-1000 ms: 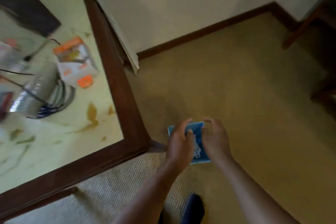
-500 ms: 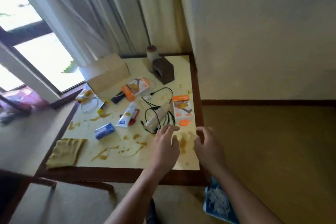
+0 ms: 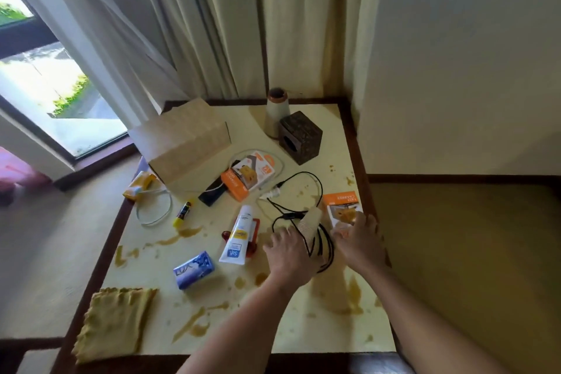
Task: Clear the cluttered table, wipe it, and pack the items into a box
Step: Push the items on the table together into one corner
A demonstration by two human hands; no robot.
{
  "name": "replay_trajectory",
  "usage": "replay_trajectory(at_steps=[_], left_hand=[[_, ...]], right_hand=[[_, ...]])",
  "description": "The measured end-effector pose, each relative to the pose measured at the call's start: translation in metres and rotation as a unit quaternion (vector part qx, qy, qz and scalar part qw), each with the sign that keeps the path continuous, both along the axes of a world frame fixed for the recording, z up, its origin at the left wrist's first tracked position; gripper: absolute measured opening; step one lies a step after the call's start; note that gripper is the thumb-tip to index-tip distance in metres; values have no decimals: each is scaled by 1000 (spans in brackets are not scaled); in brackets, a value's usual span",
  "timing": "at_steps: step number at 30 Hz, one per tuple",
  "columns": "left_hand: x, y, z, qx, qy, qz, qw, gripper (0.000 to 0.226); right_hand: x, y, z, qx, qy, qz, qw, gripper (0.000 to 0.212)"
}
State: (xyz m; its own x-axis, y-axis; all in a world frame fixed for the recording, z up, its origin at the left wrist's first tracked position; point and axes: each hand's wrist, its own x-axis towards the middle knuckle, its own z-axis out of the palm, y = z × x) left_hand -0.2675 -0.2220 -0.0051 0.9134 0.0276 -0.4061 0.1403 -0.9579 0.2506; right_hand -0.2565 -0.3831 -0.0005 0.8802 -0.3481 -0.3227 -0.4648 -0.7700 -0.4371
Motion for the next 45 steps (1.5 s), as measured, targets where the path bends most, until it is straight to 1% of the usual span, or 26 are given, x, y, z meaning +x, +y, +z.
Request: replay_trajectory(at_steps=[3,5,7,9,11,15,17,19,22,26,28,31,36,37,40,41,43,45], left_hand=[[9,-3,-7,1,15,-17,1000,119],[12,-4,-11,7,22,-17,1000,122],[18,-7,-16,18,23,-19,999,115],[21,-10,-20,24,19,-16,999,100],[22,-15,-20,12,19,-5,1000,87],[27,-30,-17,-16,25,36,999,75],[29,-35,-19,-9,21,53,998,72],[29,-37,-22,3,14,62,998,76],[28,-40,-20,9,22,54,998,78],[31,-43,-11,-22,39,70,997,62],[31,-43,-12,-23,37,69,997,62],[31,-41,-17,-47,15,77,996,72],[27,-33,-13,-111,-18,100,989,60],[26,-31,-9,-128,-21,108,986,58],[31,-20,11,-182,-64,150,970,53],[34,-13,20,-196,-85,169,962,54],[44,-2,40,-221,-126,177,951,65],[56,14,66,-253,-189,172,933,82]], right_hand=[[9,1,-6,-5,10,-13,1000,82],[11,2,-7,6,15,-26,1000,86],[16,-3,-9,4,9,-24,1000,89],[18,-8,-8,5,12,-20,1000,91],[19,-10,-5,6,9,-19,1000,92],[22,-14,0,34,-9,-18,999,90],[22,-15,0,45,-9,-15,999,90],[21,-15,0,45,-9,-14,999,91],[21,-17,-1,47,-6,-13,999,89],[18,-19,-2,59,-21,-20,998,85],[17,-19,-2,88,-18,-41,995,85],[16,-21,0,124,-14,-62,990,86],[13,-26,1,160,-28,-67,984,63],[13,-25,2,166,-34,-69,983,62],[17,-17,11,234,-65,-82,967,71],[20,-12,17,256,-80,-71,961,68],[27,-5,29,284,-110,-52,951,60],[39,10,46,311,-130,-38,941,62]])
